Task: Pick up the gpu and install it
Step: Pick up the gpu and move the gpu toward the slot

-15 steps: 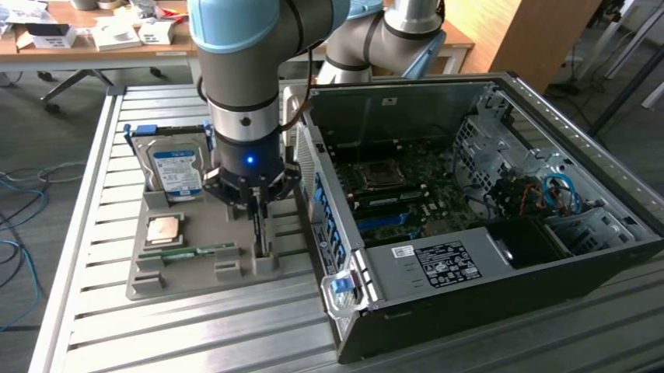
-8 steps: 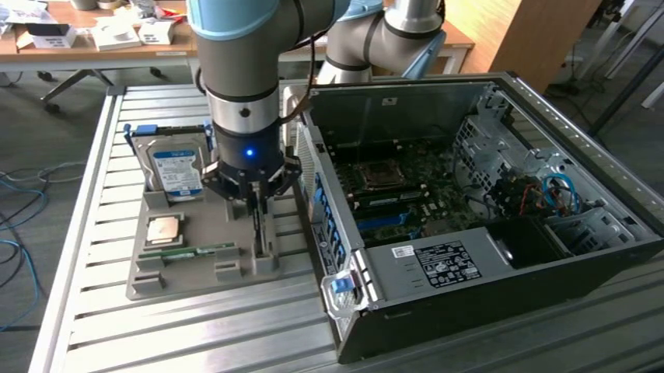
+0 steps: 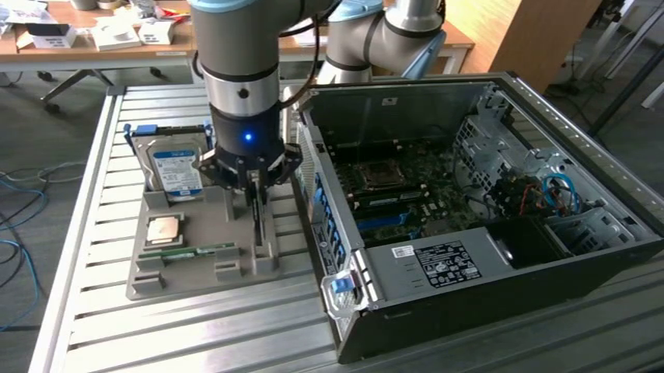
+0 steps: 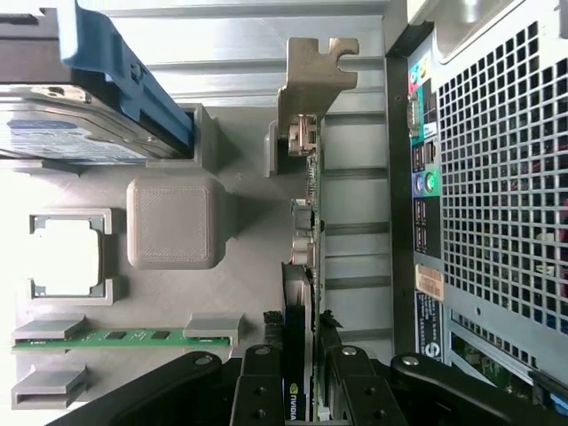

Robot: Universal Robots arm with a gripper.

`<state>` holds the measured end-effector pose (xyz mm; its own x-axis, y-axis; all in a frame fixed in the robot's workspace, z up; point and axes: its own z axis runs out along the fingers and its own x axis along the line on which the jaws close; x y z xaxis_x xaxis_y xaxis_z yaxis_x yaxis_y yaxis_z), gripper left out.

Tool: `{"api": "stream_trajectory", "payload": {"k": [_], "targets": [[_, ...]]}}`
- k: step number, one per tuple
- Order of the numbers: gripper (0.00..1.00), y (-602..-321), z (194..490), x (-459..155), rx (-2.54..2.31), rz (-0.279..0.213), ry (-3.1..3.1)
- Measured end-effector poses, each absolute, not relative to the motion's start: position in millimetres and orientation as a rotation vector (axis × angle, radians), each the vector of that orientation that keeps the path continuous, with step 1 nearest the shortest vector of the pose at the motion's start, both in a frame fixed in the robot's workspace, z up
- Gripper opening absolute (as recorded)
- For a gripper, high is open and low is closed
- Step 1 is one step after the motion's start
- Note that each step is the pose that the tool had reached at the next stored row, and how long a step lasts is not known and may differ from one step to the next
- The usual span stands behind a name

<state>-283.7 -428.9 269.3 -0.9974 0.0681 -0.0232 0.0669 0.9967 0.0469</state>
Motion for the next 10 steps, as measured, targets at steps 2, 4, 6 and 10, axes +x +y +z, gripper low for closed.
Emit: {"api": "stream_trajectory", "payload": {"k": [2,4,6,10], "targets": [[0.26,-428.9,275.3,-283.7,0.105,0.072,3.114],[0.26,-428.9,281.1,-283.7,0.105,0.072,3.114],[0.26,-428.9,287.2,-283.7,0.105,0.072,3.114],[0.26,-428.9,300.1,-283.7,0.105,0.072,3.114]]}}
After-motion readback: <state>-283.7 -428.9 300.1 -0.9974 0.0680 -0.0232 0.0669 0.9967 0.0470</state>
